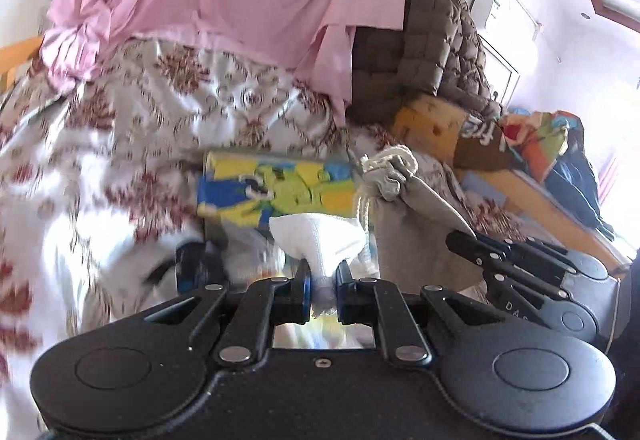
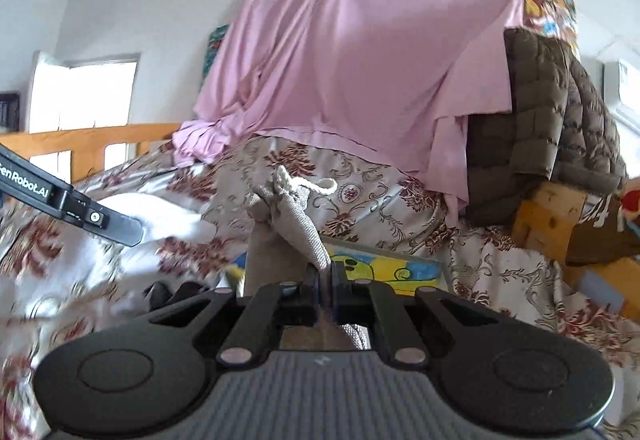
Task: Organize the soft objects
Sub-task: 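Lift both held items and lower them into the cartoon-printed tray, then open both tools and withdraw them from the tray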
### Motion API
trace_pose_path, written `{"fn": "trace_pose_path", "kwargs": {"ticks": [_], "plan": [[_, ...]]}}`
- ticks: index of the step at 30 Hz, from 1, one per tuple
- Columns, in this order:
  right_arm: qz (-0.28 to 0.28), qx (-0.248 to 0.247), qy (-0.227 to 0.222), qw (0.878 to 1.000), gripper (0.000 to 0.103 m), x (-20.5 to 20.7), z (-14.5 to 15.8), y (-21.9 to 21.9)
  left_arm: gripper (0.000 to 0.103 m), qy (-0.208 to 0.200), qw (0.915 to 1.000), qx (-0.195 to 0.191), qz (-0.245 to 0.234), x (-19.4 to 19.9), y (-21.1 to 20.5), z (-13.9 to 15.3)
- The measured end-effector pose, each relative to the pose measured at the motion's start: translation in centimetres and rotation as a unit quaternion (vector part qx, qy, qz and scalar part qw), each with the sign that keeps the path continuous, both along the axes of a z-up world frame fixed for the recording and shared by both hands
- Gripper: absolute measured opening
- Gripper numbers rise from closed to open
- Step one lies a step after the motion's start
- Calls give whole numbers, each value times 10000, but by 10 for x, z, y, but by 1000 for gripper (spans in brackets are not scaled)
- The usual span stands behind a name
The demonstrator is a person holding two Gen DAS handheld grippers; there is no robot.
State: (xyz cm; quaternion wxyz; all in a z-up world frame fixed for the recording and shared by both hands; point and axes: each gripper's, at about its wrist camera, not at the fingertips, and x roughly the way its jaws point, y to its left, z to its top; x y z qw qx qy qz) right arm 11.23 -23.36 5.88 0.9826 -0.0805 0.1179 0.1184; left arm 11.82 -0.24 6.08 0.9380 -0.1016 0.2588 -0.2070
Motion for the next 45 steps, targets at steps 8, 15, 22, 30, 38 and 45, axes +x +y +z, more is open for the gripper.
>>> {"fn": "trace_pose_path", "kwargs": {"ticks": [8, 15, 22, 30, 38, 45], "plan": [[-257, 1060, 331, 9935, 6, 127, -1, -23, 12, -284, 9994, 163, 144, 105, -22, 13], [-526, 1796, 982, 9774, 6, 222, -36, -40, 13, -119, 9983, 558, 148, 217, -53, -15], [-829, 1921, 1830, 9606, 6, 262, -76, -56, 12, 600, 9952, 721, 261, 294, -76, -62], [-1088, 2119, 2467, 9394, 17, 274, -97, -72, 17, 1379, 9830, 1118, 460, 322, -94, -94], [-1196, 1770, 2112, 9538, 56, 248, -71, -76, 59, 1185, 9812, 1336, 730, 302, -96, -84], [-1127, 1638, 1312, 9712, 83, 191, -26, -74, 82, 432, 9899, 933, 977, 246, -80, -39]]}}
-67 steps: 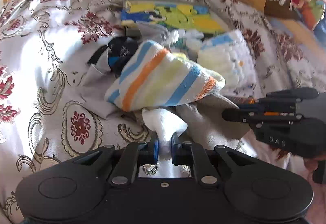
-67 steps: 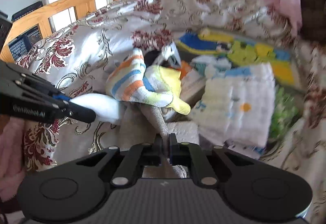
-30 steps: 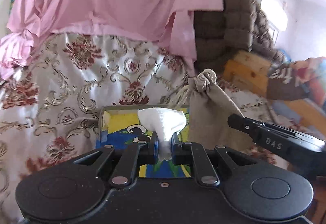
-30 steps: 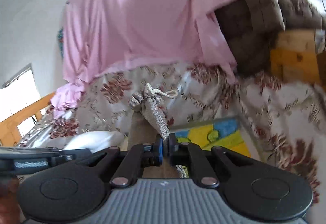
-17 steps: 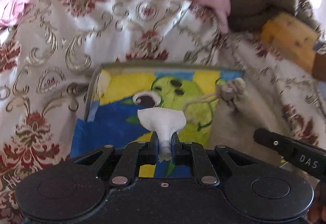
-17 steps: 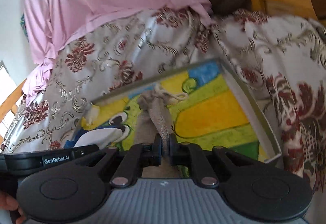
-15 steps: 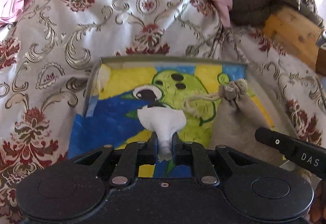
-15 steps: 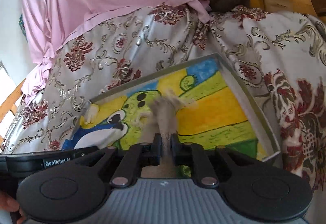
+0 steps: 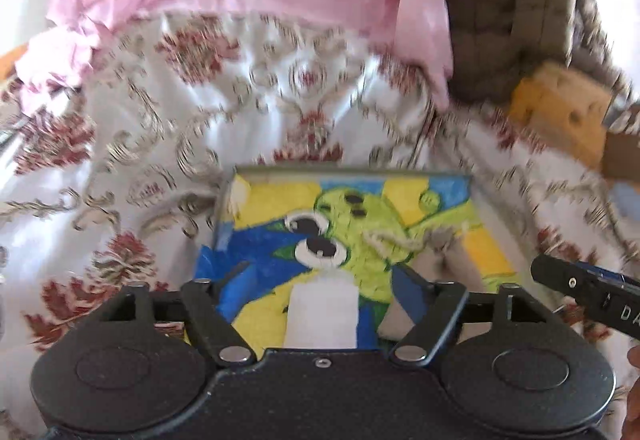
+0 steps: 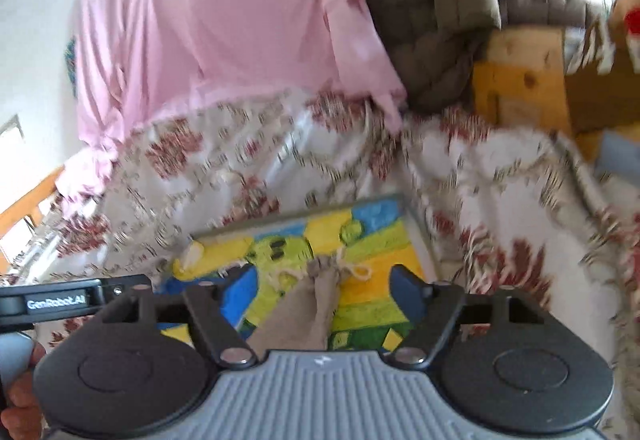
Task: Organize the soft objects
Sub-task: 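Open both tools and withdraw them from the tray, then grasp the striped towel with the left tool while the right tool grasps the white towel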
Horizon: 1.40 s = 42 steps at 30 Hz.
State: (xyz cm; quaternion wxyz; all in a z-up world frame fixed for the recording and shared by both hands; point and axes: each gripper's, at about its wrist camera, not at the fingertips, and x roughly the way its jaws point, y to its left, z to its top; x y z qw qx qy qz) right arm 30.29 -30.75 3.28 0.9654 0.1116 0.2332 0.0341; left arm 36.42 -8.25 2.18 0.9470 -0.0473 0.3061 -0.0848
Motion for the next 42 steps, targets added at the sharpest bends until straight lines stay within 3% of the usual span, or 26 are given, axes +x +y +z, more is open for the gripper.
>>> {"fn": "trace_pose_path", "kwargs": {"ticks": [2, 5, 12, 18, 22, 30, 36, 42], "plan": [[7, -36, -314, 9995, 95, -23, 15, 3, 89, -323, 9994, -76, 53, -24, 4, 15], [-3, -105, -763, 9970, 102, -59, 33, 10, 96, -735, 9972, -121, 65, -61, 11, 33], [-31, -611, -1558, 9859, 103, -144, 54, 34, 102, -1584, 9872, -157, 113, -153, 28, 64], [44, -886, -1572, 9836, 103, -200, 43, 46, 102, -1970, 9803, 41, 130, -225, 42, 70], [102, -885, -1376, 9865, 103, -223, 38, 51, 102, -1749, 9845, 54, 93, -257, 56, 59], [147, -694, -466, 9964, 103, -250, 17, 60, 102, -1042, 9941, 221, -211, -284, 74, 21], [589, -449, 205, 9970, 103, -241, 4, 64, 102, -495, 9961, 571, -445, -277, 75, -2], [1071, -92, 976, 9894, 103, -222, -15, 70, 102, 11, 9926, 1026, -647, -261, 66, -19]]}}
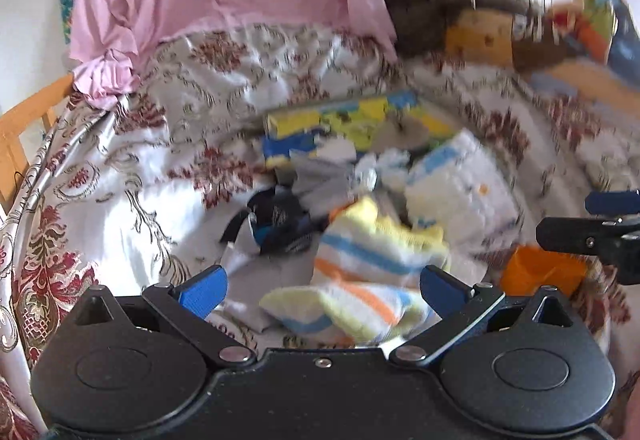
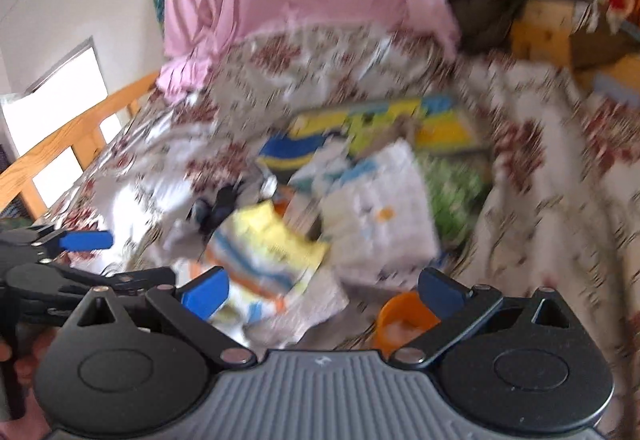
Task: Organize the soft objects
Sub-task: 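Grasp the striped towel with the left tool while the right tool grasps the white towel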
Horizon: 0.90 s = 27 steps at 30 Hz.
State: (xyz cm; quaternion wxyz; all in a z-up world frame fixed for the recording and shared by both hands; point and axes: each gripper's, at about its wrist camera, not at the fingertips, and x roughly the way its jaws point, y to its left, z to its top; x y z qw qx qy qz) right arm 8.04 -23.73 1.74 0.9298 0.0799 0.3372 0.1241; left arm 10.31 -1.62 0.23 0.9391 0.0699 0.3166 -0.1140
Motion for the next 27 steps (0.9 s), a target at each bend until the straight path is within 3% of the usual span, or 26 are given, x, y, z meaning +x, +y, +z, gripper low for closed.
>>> {"fn": "trace_pose_path", "kwargs": {"ticks": [6, 9, 13, 16, 22, 27], "plan": [[378, 429, 796, 9952, 99, 19, -21, 6, 102, 464, 9984, 248, -185, 20, -1, -12], [362, 477, 1127, 9918, 96, 29, -31, 8, 102, 702, 9956, 336, -513, 32, -3, -16], [290, 513, 1360, 9890, 93, 41, -41, 10, 99, 1081, 9892, 509, -854, 47, -7, -29], [278, 498, 1468, 9875, 89, 49, -48, 11, 95, 1225, 9883, 381, -822, 55, -4, -36], [298, 457, 1436, 9881, 78, 61, -56, 16, 79, 1449, 9875, -93, -621, 66, 3, -38], [341, 432, 1220, 9910, 64, 66, -56, 21, 50, 1663, 9837, -528, -427, 76, 9, -40]]}}
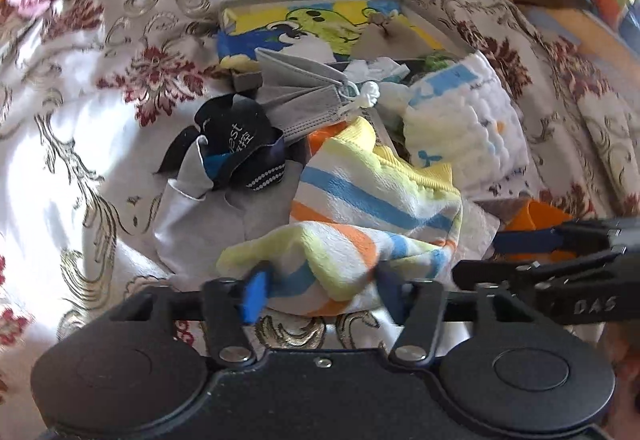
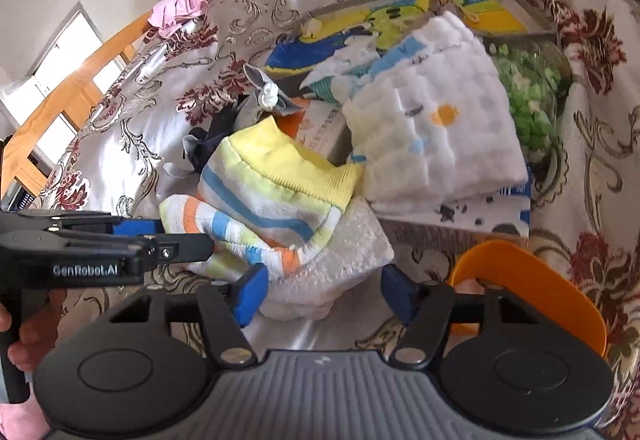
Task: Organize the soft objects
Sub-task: 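Grasp the striped towel with the left tool while the right tool grasps the white towel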
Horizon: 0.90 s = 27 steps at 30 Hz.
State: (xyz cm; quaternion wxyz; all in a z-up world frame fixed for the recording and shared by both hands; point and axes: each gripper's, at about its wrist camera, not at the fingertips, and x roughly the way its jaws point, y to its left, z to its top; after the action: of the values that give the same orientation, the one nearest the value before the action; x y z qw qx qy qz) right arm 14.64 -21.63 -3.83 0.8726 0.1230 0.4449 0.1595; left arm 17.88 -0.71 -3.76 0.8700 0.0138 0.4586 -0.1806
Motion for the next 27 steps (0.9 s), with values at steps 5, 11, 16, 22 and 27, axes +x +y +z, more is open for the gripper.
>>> {"fn": "trace_pose_path", "kwargs": {"ticks": [5, 11, 16, 22, 27], "plan": [[4, 90, -280, 9996, 36, -3, 8, -4, 26, 100, 9984, -382, 399, 6, 10, -1], [288, 264, -631, 9972, 40, -8, 19, 3, 20, -72, 9910, -758, 1102, 1, 29, 14], [336, 230, -569, 9976, 48, -4, 13, 10, 26, 23, 9880, -962, 1210, -1, 32, 16], [212, 211, -372, 9989, 48, 10, -2, 16, 47, 121, 9873, -1171, 1065, 9, 25, 6], [377, 130, -339, 9986, 48, 9, -6, 27, 56, 247, 9875, -1163, 1037, 16, 21, -4]]}}
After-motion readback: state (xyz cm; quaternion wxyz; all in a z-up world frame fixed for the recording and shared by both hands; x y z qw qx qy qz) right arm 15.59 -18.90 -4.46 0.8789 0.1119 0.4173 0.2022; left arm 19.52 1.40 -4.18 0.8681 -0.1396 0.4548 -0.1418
